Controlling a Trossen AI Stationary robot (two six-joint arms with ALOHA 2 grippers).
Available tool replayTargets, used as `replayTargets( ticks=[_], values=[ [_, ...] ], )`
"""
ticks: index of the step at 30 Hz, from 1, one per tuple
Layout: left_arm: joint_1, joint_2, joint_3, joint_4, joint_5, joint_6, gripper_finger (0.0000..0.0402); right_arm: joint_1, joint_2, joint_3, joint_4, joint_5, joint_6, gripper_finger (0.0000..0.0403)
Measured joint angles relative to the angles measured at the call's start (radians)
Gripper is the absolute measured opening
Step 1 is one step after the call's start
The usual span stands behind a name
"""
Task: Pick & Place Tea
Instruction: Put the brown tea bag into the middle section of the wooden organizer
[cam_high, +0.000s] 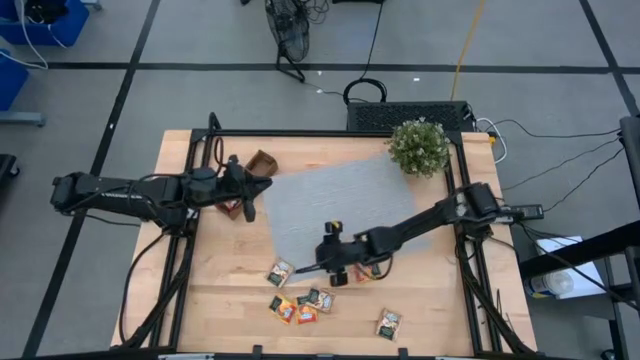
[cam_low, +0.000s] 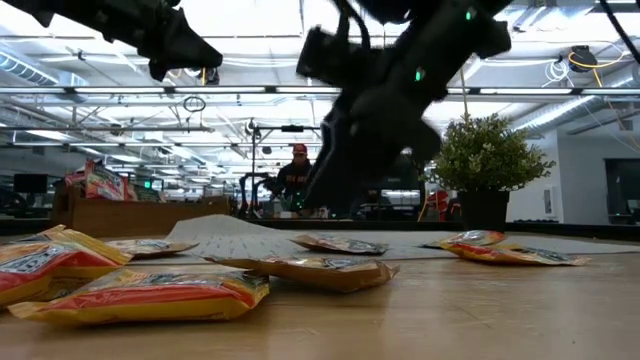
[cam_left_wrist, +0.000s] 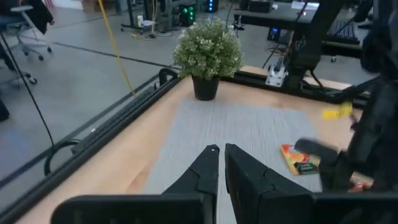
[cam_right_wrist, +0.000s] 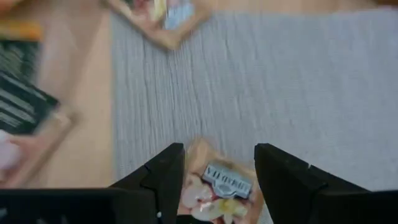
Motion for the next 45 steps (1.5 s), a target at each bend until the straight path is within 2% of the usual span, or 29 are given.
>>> replayTargets(
  ticks=[5,7,8,14,17,21,24,30,33,39,45],
  values=[
    [0.0,0.0,0.0,0.0,0.0,-0.029,0.0035,-0.015,0.053,0.017,0.007,0.131,0.035,0.0166],
    [0.0,0.0,0.0,0.003,0.0,-0.029,0.0035,-0.027,0.054,0.016,0.01,0.114,0.066,0.0162],
    [0.0,0.0,0.0,0.005,0.0,-0.029,0.0035,-0.03,0.054,0.015,0.007,0.076,0.085,0.0161],
    [0.0,0.0,0.0,0.005,0.0,-0.03,0.0035,-0.03,0.055,0.014,-0.03,-0.31,0.222,0.0161],
    [0.0,0.0,0.0,0.005,0.0,-0.029,0.0035,-0.025,0.042,0.015,-0.12,-0.366,0.312,0.0158],
    [0.0,0.0,0.0,0.005,0.0,-0.03,0.0035,-0.018,0.012,0.014,-0.244,-0.37,0.385,0.0151],
    [0.0,0.0,0.0,0.005,0.0,-0.03,0.0035,-0.004,-0.032,0.009,-0.267,-0.339,0.432,0.0147],
    [0.0,0.0,0.0,0.006,0.0,-0.031,0.0035,0.055,-0.138,0.013,-0.335,-0.103,0.479,0.0139],
    [0.0,0.0,0.0,0.006,0.0,-0.031,0.0035,0.074,-0.147,0.021,-0.387,-0.027,0.545,0.0135],
    [0.0,0.0,0.001,0.006,-0.001,-0.032,0.0035,0.054,-0.063,0.105,-0.525,0.004,0.709,0.0134],
    [0.0,0.0,0.001,0.006,0.0,-0.032,0.0035,0.027,0.042,0.132,-0.599,-0.052,0.828,0.0134]
  ],
)
